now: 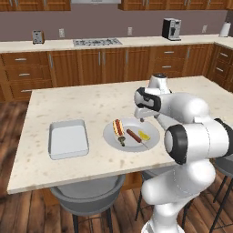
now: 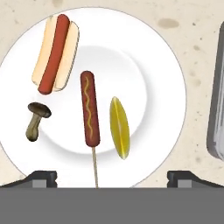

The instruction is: Place one cooked food and one vegetable from the large plate to each tupperware container.

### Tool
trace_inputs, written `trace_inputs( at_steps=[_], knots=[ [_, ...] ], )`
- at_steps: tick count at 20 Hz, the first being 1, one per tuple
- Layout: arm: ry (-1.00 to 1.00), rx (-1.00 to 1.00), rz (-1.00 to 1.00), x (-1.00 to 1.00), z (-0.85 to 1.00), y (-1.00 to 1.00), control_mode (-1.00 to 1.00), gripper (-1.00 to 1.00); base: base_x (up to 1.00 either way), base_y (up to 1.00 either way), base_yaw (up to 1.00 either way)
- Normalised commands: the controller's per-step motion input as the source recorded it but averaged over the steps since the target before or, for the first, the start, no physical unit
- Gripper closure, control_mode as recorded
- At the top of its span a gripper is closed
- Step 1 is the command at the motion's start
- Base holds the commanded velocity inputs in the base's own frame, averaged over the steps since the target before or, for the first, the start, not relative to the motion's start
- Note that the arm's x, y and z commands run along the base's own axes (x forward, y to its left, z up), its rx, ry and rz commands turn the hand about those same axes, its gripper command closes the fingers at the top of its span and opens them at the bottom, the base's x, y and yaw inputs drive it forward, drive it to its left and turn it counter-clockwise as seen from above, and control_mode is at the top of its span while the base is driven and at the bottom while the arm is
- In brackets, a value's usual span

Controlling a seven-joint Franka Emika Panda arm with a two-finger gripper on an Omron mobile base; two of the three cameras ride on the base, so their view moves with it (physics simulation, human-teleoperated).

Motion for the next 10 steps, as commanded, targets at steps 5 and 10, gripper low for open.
trace_inputs(
  at_steps=[5, 10],
  knots=[
    [0.01, 0.0, 0.08, 0.26, -0.69, -0.07, -1.0, -1.0, 0.0, 0.0, 0.0],
    [0.01, 0.0, 0.07, 0.05, -0.57, 0.0, -1.0, -1.0, 0.0, 0.0, 0.0]
  ],
)
